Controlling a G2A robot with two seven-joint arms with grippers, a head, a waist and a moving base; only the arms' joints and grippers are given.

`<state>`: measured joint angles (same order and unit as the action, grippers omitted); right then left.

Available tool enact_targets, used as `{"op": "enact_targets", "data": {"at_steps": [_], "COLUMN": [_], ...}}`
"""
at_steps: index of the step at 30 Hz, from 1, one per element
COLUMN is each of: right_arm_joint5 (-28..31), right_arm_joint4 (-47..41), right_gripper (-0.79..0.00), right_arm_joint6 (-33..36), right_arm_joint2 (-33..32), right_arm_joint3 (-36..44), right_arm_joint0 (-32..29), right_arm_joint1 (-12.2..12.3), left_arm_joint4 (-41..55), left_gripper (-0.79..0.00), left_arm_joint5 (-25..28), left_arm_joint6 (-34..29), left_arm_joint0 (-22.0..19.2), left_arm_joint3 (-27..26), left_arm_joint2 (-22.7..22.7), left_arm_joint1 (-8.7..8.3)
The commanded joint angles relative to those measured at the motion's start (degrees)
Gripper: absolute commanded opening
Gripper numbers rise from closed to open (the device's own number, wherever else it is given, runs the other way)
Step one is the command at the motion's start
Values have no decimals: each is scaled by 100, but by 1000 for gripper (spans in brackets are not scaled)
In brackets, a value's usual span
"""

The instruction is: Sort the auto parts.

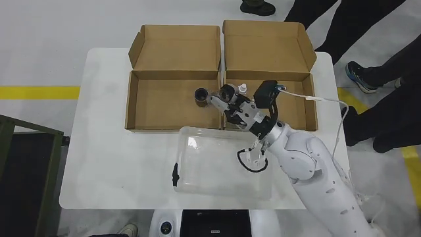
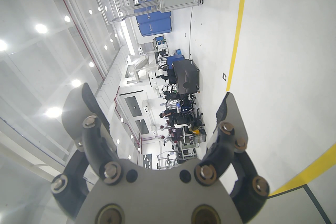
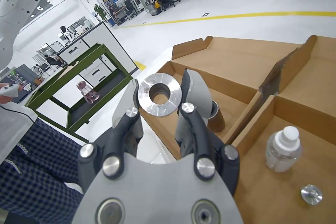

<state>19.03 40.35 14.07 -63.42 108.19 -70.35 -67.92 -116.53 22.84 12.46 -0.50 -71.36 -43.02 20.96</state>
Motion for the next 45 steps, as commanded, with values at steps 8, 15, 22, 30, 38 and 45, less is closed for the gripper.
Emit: {"op": "enact_targets", "data": {"at_steps": [8, 15, 22, 30, 38, 45], "right_arm_joint5": [115, 243, 330, 525, 577, 745], "right_arm_joint4": [335, 654, 1243, 1937, 2105, 2111], "right_gripper": [-785, -785, -785, -785, -785, -785], "right_arm_joint6": [351, 734, 987, 1329, 1507, 1675], "right_arm_joint2": [-2, 238, 592, 1024, 1413, 1694], "right_arm_joint3": [-64, -292, -561, -835, -1350, -1723], "right_arm_joint0": [156, 501, 891, 1376, 1794, 2086], "right_arm_joint1": [4, -31, -90, -171, -299, -406], "left_arm_joint4": [0, 0, 0, 0, 0, 0], "left_gripper": [0, 0, 0, 0, 0, 0], "left_arm_joint5": [0, 0, 0, 0, 0, 0], "left_arm_joint6": [0, 0, 0, 0, 0, 0], "left_arm_joint0": [0, 0, 0, 0, 0, 0], "left_arm_joint3": [0, 0, 0, 0, 0, 0], "left_arm_joint2": [0, 0, 0, 0, 0, 0], "left_arm_joint1": [0, 0, 0, 0, 0, 0]}}
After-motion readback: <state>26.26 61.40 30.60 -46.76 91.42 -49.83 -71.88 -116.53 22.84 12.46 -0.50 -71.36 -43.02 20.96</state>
